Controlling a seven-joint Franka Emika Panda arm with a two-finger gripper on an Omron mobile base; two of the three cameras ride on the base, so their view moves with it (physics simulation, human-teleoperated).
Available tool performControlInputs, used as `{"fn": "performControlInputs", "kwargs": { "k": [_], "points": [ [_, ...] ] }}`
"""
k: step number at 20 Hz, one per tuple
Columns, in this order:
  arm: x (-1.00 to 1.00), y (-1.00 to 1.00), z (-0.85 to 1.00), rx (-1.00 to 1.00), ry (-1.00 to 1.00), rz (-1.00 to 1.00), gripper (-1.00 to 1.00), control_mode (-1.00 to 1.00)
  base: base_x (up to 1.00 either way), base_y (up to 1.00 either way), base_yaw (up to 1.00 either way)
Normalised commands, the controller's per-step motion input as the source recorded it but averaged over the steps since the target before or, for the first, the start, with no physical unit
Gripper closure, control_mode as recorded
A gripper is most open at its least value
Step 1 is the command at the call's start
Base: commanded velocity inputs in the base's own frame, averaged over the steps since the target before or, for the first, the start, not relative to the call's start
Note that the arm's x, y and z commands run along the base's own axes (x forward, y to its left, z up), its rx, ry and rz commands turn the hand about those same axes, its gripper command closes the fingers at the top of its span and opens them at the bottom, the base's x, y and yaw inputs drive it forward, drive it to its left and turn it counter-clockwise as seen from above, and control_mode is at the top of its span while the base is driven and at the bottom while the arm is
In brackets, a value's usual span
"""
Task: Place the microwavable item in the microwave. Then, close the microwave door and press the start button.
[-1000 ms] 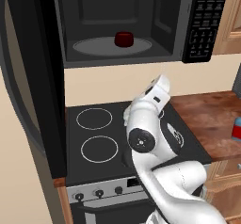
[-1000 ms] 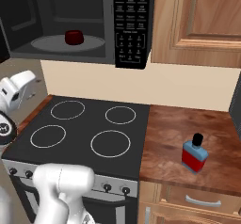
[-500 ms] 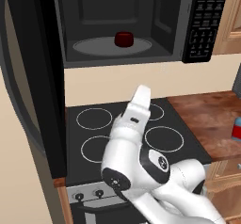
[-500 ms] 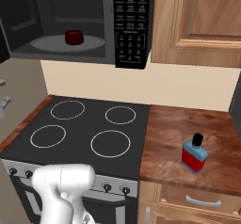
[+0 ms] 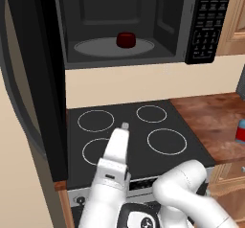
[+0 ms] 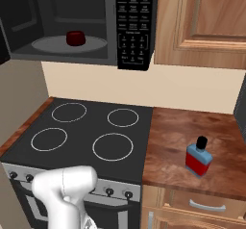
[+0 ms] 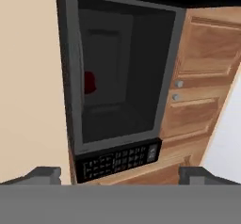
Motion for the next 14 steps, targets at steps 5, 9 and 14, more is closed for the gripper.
{"fn": "performControlInputs", "kwargs": {
  "k": [5, 9, 14],
  "points": [
    [-0.50, 0.56, -0.40, -0.31, -0.11, -0.02, -1.00, -1.00, 0.00, 0.00, 0.00],
    [-0.08, 0.65, -0.37, -0.33, -0.10, -0.02, -1.00, -1.00, 0.00, 0.00, 0.00],
    [-0.04, 0.75, -0.04, -0.16, 0.00, -0.09, -1.00, -1.00, 0.00, 0.00, 0.00]
  ]
}}
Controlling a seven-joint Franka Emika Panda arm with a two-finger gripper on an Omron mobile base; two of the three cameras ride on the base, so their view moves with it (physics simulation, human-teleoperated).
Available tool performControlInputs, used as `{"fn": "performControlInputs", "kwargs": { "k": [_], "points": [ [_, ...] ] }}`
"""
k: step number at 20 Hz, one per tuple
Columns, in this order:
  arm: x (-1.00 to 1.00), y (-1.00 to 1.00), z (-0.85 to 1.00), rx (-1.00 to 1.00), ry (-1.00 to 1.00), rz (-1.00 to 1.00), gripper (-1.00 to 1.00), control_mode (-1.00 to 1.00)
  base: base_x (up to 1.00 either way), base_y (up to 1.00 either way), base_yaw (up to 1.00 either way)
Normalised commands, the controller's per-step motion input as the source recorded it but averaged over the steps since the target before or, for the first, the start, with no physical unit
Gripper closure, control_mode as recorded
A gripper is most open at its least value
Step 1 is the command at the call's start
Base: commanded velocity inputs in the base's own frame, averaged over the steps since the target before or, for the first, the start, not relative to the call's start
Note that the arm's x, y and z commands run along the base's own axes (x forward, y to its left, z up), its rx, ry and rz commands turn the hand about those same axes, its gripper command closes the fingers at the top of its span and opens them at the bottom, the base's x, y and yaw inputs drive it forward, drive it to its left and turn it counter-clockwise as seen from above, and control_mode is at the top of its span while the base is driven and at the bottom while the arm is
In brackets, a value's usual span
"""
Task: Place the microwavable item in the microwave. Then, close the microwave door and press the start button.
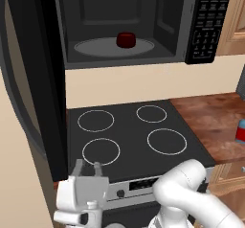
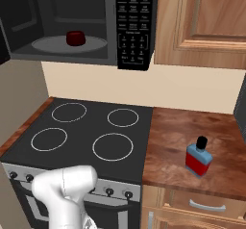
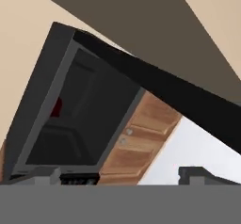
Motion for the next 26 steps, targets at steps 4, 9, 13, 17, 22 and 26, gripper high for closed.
{"fn": "performControlInputs", "kwargs": {
  "k": [4, 9, 13, 17, 22, 26],
  "points": [
    [0.00, 0.92, 0.00, -0.15, 0.03, -0.16, -1.00, -1.00, 0.00, 0.00, 0.00],
    [0.00, 0.79, 0.00, -0.11, 0.04, -0.19, -1.00, -1.00, 0.00, 0.00, 0.00],
    [-0.12, 0.46, 0.03, -0.04, 0.02, -0.24, -1.00, -1.00, 0.00, 0.00, 0.00],
    [-0.33, 0.00, 0.30, 0.01, 0.00, -0.28, -1.00, -1.00, 0.00, 0.00, 0.00],
    [-0.31, -0.18, 0.56, 0.07, 0.00, -0.23, -1.00, -1.00, 0.00, 0.00, 0.00],
    [-0.27, -0.32, 0.53, 0.04, -0.02, -0.16, -1.00, -1.00, 0.00, 0.00, 0.00]
  ]
}}
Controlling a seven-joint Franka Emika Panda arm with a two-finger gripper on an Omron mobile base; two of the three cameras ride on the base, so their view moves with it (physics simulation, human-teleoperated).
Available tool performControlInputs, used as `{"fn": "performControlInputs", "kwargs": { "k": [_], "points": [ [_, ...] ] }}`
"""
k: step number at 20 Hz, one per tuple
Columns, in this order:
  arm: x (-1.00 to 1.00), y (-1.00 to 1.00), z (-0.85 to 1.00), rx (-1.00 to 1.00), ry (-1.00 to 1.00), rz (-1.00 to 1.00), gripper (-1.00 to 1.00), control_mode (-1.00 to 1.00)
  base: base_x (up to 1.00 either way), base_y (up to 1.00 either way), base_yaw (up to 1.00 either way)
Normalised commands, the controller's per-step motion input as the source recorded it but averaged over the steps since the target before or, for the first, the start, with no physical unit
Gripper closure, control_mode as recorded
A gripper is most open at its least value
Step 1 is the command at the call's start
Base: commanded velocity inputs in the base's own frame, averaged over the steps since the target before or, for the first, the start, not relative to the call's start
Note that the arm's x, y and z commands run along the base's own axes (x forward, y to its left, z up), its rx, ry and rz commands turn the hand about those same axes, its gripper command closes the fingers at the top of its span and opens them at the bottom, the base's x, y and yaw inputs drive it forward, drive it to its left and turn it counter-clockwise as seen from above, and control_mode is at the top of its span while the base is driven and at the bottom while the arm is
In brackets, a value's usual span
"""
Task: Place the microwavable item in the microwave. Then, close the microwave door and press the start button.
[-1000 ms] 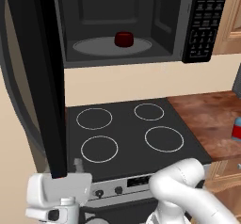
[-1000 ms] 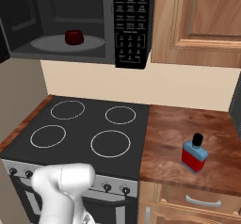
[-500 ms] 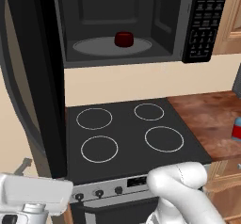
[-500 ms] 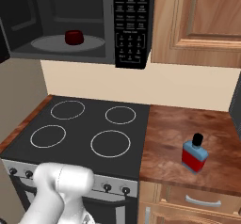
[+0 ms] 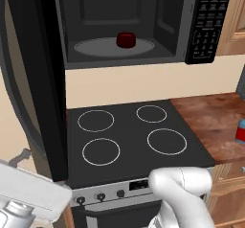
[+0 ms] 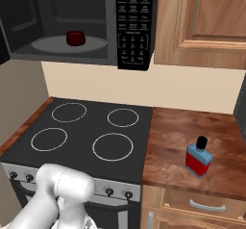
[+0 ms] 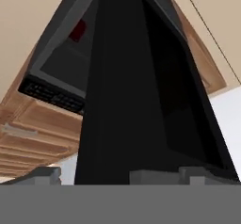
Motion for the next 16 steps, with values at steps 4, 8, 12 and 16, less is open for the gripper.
{"fn": "performControlInputs", "kwargs": {
  "k": [4, 8, 12, 16],
  "points": [
    [-0.24, -0.54, 0.44, 0.06, -0.02, -0.08, -1.00, -1.00, 0.00, 0.00, 0.00],
    [-0.10, -0.72, 0.49, 0.09, 0.00, -0.05, -1.00, -1.00, 0.00, 0.00, 0.00],
    [0.00, -0.86, 0.42, 0.11, 0.00, -0.01, -1.00, -1.00, 0.00, 0.00, 0.00],
    [0.00, -0.99, 0.25, 0.11, 0.00, 0.00, -1.00, -1.00, 0.00, 0.00, 0.00]
  ]
}}
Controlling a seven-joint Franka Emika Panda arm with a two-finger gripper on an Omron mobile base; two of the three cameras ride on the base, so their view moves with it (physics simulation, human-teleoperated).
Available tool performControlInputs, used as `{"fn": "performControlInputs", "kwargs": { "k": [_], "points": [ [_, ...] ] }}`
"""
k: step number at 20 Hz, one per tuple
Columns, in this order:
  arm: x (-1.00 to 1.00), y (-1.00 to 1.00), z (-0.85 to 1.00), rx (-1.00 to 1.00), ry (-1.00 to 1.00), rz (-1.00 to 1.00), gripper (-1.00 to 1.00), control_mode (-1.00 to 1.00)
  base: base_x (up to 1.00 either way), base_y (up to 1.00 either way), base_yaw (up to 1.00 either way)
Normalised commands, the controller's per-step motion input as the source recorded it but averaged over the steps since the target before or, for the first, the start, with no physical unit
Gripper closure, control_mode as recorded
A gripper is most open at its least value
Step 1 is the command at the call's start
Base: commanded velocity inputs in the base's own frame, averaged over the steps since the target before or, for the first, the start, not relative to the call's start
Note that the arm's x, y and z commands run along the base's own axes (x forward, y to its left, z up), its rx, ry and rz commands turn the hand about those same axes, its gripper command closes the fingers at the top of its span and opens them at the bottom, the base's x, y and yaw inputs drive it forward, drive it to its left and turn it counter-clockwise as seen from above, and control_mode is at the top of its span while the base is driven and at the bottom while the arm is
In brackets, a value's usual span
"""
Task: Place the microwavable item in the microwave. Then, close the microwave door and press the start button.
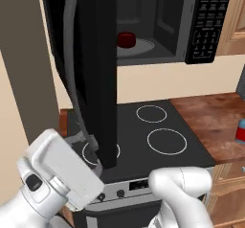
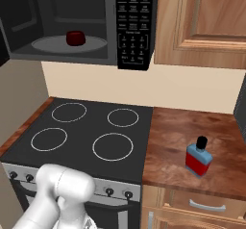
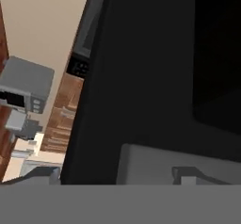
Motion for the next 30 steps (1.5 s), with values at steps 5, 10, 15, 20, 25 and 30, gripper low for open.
{"fn": "performControlInputs", "kwargs": {
  "k": [5, 10, 15, 20, 25, 30],
  "points": [
    [0.00, -1.00, 0.16, 0.14, 0.00, 0.02, -1.00, -1.00, 0.00, 0.00, 0.00],
    [0.12, -1.00, 0.15, 0.15, 0.00, 0.09, -1.00, -1.00, 0.00, 0.00, 0.00],
    [0.47, -0.74, 0.12, 0.07, 0.01, 0.16, -1.00, -1.00, 0.00, 0.00, 0.00],
    [0.65, -0.52, 0.20, 0.03, 0.12, 0.13, -1.00, -1.00, 0.00, 0.00, 0.00],
    [0.76, -0.38, 0.27, 0.02, 0.23, 0.09, -1.00, -1.00, 0.00, 0.00, 0.00],
    [0.79, -0.32, 0.27, 0.03, 0.27, 0.08, -1.00, -1.00, 0.00, 0.00, 0.00]
  ]
}}
